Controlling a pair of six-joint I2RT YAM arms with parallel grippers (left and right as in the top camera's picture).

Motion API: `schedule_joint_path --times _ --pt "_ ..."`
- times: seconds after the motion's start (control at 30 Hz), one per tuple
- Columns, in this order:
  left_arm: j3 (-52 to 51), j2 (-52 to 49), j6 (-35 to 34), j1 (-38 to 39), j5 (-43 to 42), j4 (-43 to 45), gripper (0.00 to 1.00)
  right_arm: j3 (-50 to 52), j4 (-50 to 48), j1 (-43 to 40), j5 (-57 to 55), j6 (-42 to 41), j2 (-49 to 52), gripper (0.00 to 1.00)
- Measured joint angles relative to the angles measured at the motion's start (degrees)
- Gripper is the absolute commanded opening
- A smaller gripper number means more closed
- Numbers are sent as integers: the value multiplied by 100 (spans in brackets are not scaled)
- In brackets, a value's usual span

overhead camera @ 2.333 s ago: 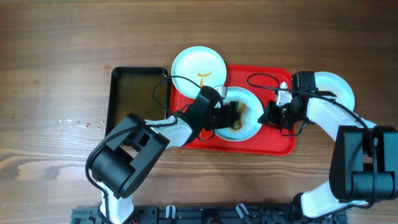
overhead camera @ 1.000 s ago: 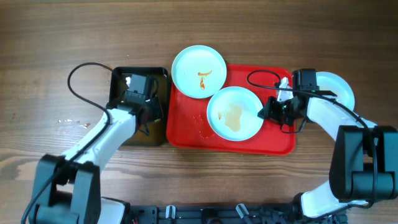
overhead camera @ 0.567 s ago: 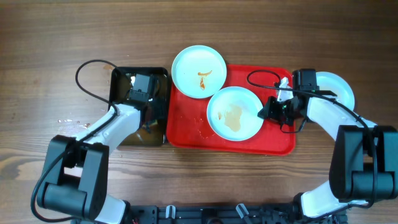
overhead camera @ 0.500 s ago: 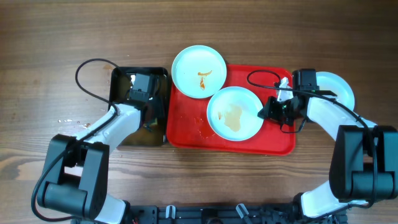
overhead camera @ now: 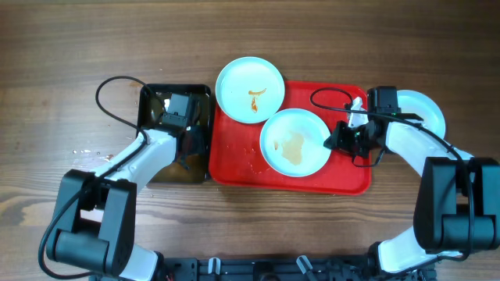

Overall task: Clean dirty plates on tray and stack at the side
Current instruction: 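Put the sponge back into the water tray with the left gripper, then lift the wiped plate with right gripper and stack it on the side plate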

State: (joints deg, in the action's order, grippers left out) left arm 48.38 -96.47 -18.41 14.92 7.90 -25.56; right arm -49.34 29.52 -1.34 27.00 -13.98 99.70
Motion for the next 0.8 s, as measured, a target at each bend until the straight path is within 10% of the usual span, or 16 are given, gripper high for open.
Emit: schedule_joint_path --times 0.1,0.17,0.2,0.8 --pt "0 0 13 0 -7 24 4 0 2 0 0 0 0 14" --pt "0 0 11 0 -7 33 63 0 0 0 -2 0 0 5" --pt "0 0 33 0 -7 37 68 0 0 0 -22 -9 2 4" --pt "0 -2 7 0 -7 72 78 22 162 50 -1687 487 -2006 5"
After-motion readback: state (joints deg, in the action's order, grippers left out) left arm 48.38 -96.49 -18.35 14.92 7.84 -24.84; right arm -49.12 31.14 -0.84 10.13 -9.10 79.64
